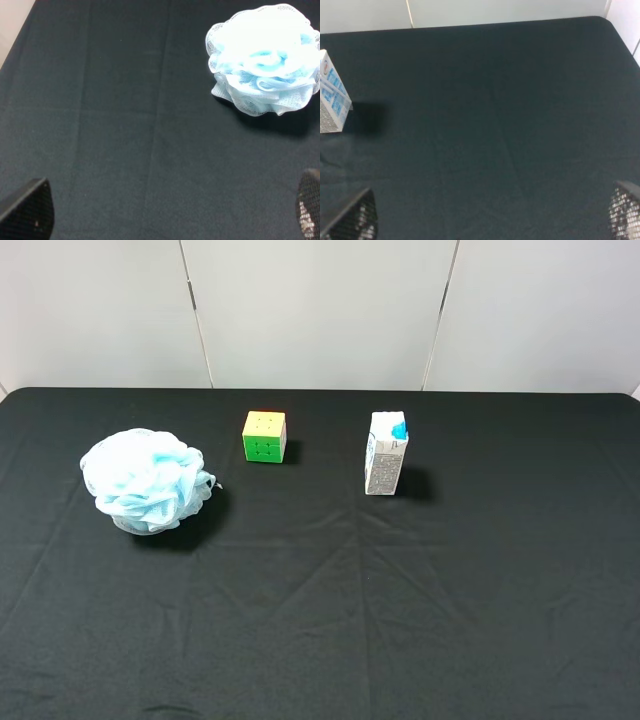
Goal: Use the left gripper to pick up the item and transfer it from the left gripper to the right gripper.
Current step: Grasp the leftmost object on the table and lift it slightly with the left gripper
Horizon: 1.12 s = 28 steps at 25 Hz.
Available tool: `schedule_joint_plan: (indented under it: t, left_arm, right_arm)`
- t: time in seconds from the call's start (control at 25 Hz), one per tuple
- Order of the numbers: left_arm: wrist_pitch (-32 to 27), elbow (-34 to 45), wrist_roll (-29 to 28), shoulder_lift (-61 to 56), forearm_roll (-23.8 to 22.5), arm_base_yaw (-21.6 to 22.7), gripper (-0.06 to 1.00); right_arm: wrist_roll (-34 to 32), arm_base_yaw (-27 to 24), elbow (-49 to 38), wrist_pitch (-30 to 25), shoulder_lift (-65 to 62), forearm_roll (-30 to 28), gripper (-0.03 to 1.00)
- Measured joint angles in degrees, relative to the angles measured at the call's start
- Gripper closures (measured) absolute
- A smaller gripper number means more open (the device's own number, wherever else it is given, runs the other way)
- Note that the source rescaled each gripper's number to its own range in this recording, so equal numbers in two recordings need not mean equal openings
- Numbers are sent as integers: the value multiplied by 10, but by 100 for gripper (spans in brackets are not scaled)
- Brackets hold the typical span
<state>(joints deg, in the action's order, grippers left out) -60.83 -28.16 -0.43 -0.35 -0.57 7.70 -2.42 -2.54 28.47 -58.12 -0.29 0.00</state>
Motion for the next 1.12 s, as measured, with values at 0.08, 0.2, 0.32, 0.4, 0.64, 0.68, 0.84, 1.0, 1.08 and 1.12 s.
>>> schedule_joint_plan:
  t: [0.08,0.2,0.32,0.4,0.64,0.68,0.84,1.0,1.08,1.12]
  left_arm:
    - [0,0,0,0,0,0,-1]
    - [0,0,0,0,0,0,-1]
    - [0,0,0,0,0,0,-1]
    - [0,0,0,0,0,0,-1]
    - [0,0,0,0,0,0,-1]
    - [0,0,0,0,0,0,-1]
    - [0,0,0,0,-3,0,-1]
    - [0,0,0,0,-3,0,-1]
    - [0,0,0,0,-3,0,-1]
    - [0,0,0,0,-3,0,-3]
  right_arm:
    - [0,0,0,0,0,0,-3]
    - [0,0,0,0,0,0,-3]
    - [0,0,0,0,0,0,-3]
    - [0,0,0,0,0,0,-3]
    - [0,0,0,0,0,0,-3]
    - [0,0,0,0,0,0,-3]
    - [0,0,0,0,0,0,-3]
    - [0,0,0,0,0,0,-3]
    - [0,0,0,0,0,0,-3]
    - [0,0,0,0,0,0,-3]
